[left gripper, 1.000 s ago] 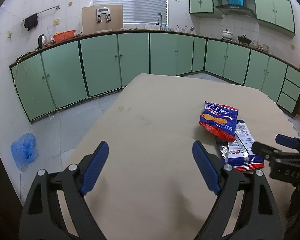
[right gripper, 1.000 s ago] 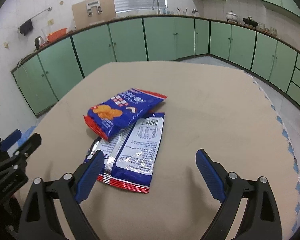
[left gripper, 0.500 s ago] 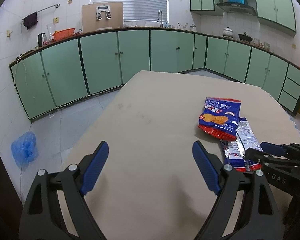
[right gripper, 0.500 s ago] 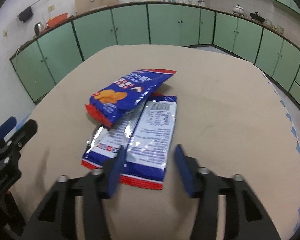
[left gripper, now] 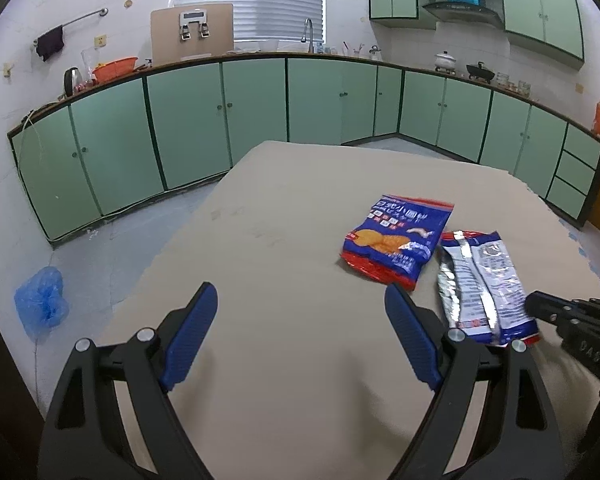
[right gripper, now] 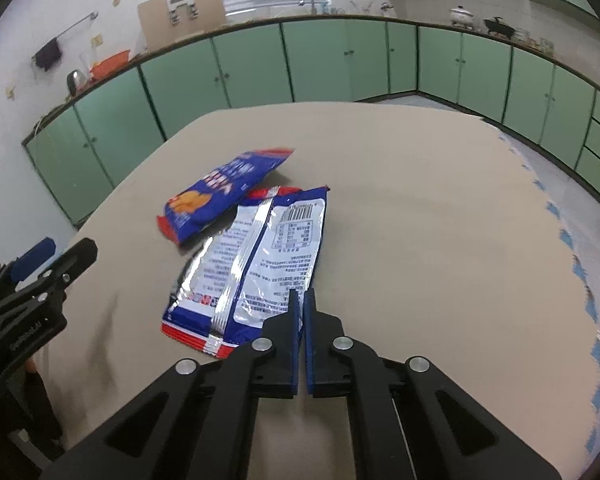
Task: Collect trash
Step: 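Grasp the silver snack wrapper with the right gripper while the left grasps the blue snack bag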
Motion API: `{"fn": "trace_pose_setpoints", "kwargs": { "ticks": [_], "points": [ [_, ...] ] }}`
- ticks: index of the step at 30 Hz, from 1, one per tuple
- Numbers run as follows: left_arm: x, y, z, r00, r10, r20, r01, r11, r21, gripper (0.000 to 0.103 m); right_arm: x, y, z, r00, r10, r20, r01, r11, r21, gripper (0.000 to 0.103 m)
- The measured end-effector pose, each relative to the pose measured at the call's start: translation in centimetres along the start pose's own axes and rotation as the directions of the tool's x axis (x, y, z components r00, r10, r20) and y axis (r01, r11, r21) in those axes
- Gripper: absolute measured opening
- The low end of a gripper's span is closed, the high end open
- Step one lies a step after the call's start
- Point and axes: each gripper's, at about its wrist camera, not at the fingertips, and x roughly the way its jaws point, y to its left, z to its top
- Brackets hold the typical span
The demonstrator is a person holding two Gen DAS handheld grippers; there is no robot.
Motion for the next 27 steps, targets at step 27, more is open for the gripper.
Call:
{"fn": "trace_pose_setpoints", "kwargs": {
  "ticks": [27],
  "points": [
    [9.4,-7.5,3.0,0.971,-0.045,-0.237,0.055,0.998,0.033,0.073,0.7,-8.2,1.0,0.994,-0.113,0.011,0.11,0.983,0.15,0.0]
  ]
}}
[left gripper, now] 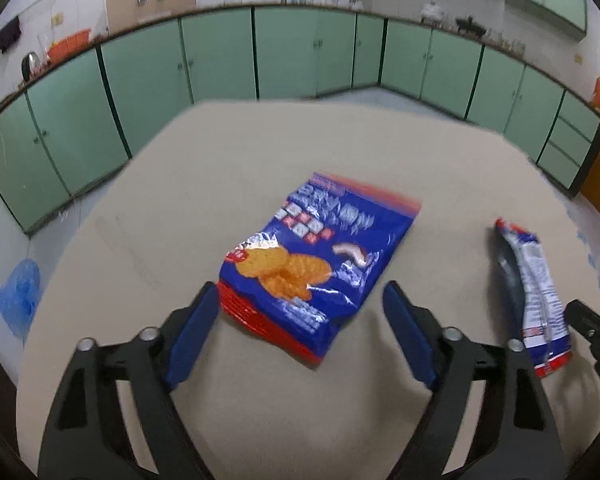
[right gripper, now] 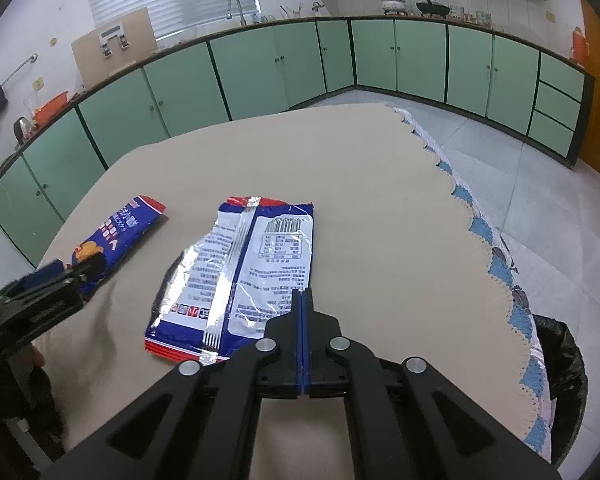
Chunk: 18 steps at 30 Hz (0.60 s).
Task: Collect trash
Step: 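Grasp the silver snack wrapper with the right gripper while the left grasps the blue snack bag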
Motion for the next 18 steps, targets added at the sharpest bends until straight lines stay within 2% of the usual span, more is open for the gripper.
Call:
{"fn": "trace_pose_setpoints", "kwargs": {
  "ticks": [1,2,9,10,11,15,18],
  "points": [
    [0.4,0.1,0.0,1.0,0.005,-0.02,-0.005,1.0,-0.002,0.068,0.0,0.0,0.0,1.0,0.001,-0.001,-0.001,1.0,0.001,0.0],
    [0.6,0.1,0.1,0.999,0.015,-0.029,-0.016,1.0,-0.005,0.068,0.1,0.0,0.0,1.0,0.003,-0.002,-0.002,1.0,0.002,0.0],
    [0.0,-0.1,0.1,1.0,0.026,-0.008,-0.026,1.0,0.012,0.043,0.0,-0.3,-0.1,1.0,0.009,0.002,-0.009,1.0,0.008,0.0],
    [0.0,0.0,0.2,1.0,0.026,-0.005,-0.026,1.0,0.007,0.021,-0.1,-0.3,-0.2,1.0,0.01,0.005,-0.01,1.0,0.01,0.0],
    [-0.2,0.2,0.2,1.0,0.022,0.005,-0.022,1.0,0.0,0.016,-0.2,-0.3,-0.2,1.0,0.012,0.008,-0.012,1.0,0.011,0.0],
    [-0.7,0.7,0.2,1.0,0.003,0.027,-0.002,1.0,-0.027,0.013,-0.7,-0.3,-0.3,0.999,0.037,0.024,-0.037,0.999,0.001,0.0],
    [-1.1,0.3,0.0,0.999,-0.007,0.041,0.008,1.0,-0.018,0.012,-1.0,-0.3,-0.3,0.998,0.06,0.024,-0.059,0.998,-0.009,0.007]
  ]
}}
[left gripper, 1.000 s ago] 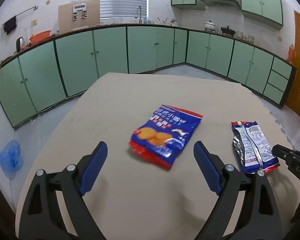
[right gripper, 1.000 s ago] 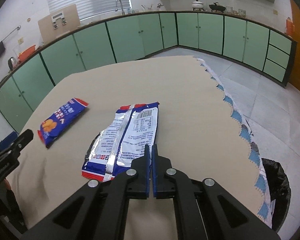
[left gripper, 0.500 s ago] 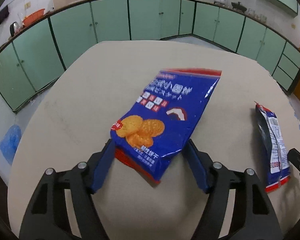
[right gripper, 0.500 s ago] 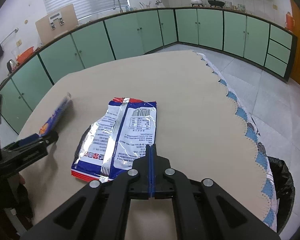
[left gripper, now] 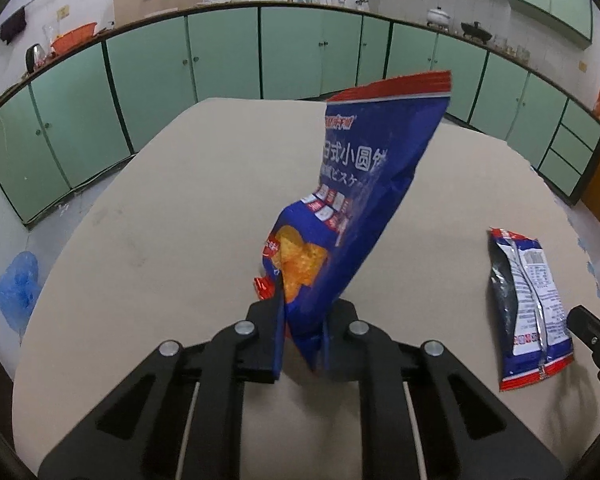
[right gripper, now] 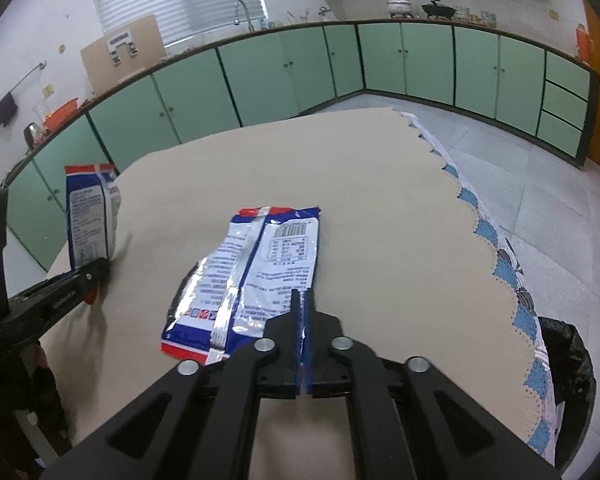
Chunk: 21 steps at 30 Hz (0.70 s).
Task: Collect trash
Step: 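Grasp the silver snack wrapper with the right gripper while the left grasps the blue snack bag, then lift both snack bags and carry them over the bin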
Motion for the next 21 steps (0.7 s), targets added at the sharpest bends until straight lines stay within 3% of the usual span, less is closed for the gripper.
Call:
{"fn": "trace_pose_setpoints", "kwargs": {
  "ticks": [2,3,4,8,9,11,12,13,21],
  "points": [
    [-0.3,-0.4,0.0,1.0,-0.013,0.001,0.013,1.0,0.014,0.012,-0.1,0.1,0.0,1.0,0.017,-0.004,-0.017,1.0,0.0,0.027],
    [-0.6,-0.6,-0.1,1.0,-0.022,0.0,0.022,1.0,0.02,0.011,0.0,0.2,0.1,1.0,0.01,-0.008,-0.01,1.0,-0.004,0.051],
    [-0.5,-1.0,-0.2,1.0,-0.029,-0.003,0.029,0.999,0.027,0.011,0.1,0.3,0.1,1.0,0.002,-0.013,-0.003,1.0,-0.014,0.061],
    [-0.9,-1.8,-1.0,0.999,-0.038,-0.01,0.039,0.997,0.061,0.011,1.6,0.8,0.2,0.998,-0.014,-0.068,0.012,0.999,-0.037,0.061],
    [-0.9,-1.8,-1.0,0.999,-0.038,-0.008,0.038,0.997,0.061,0.011,1.9,1.0,0.3,0.997,-0.024,-0.072,0.02,0.999,-0.044,0.06],
    [-0.8,-1.8,-1.0,0.999,-0.041,-0.01,0.042,0.998,0.056,0.011,2.0,1.4,0.3,0.997,-0.027,-0.075,0.022,0.998,-0.057,0.035],
    [-0.7,-1.8,-1.1,0.999,-0.041,-0.011,0.042,0.998,0.057,0.011,2.1,1.5,0.3,0.996,-0.033,-0.078,0.029,0.998,-0.062,0.018],
    [-0.7,-1.8,-1.1,0.999,-0.039,-0.011,0.04,0.997,0.059,0.01,2.1,1.6,0.3,0.996,-0.037,-0.076,0.032,0.997,-0.063,0.009],
    [-1.3,-1.9,-1.2,0.999,-0.038,-0.005,0.038,0.998,0.06,0.01,0.0,1.5,0.1,1.0,-0.03,0.002,0.03,0.998,-0.05,0.003]
  ]
}}
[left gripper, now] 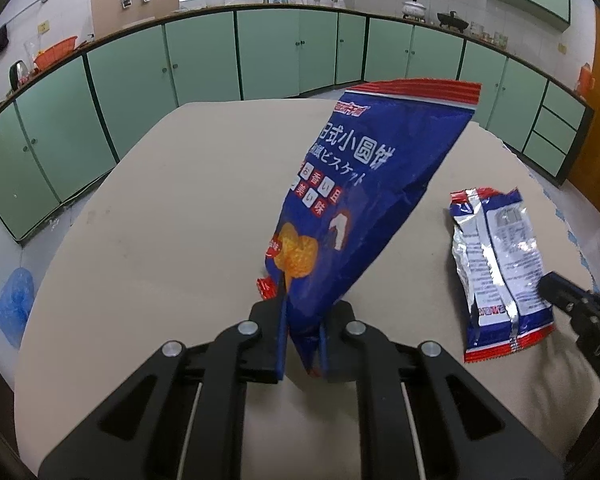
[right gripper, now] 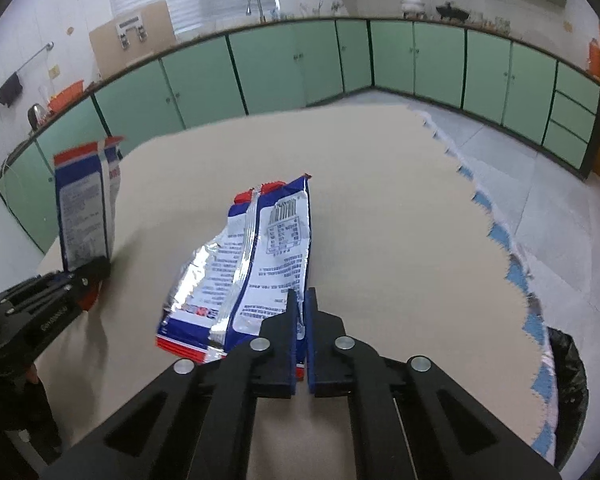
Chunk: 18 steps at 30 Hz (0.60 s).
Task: Collect trash
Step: 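Lift both snack bags and carry them over the bin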
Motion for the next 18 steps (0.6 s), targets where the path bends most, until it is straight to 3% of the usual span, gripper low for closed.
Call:
{"fn": "trace_pose_setpoints", "kwargs": {
  "ticks": [10,18],
  "points": [
    [-2.4,-1.7,-0.1,0.998,-0.054,0.039,0.053,0.998,0.023,0.009,-4.7,-1.9,1.7,0.996,-0.017,0.09,0.014,1.0,0.028,0.002],
    [-5.3,-6.2,0.1,0.985,-0.148,0.084,0.141,0.986,0.084,0.009,-9.5,-4.7,1.7,0.983,-0.066,0.168,0.056,0.997,0.061,0.002]
  ]
}}
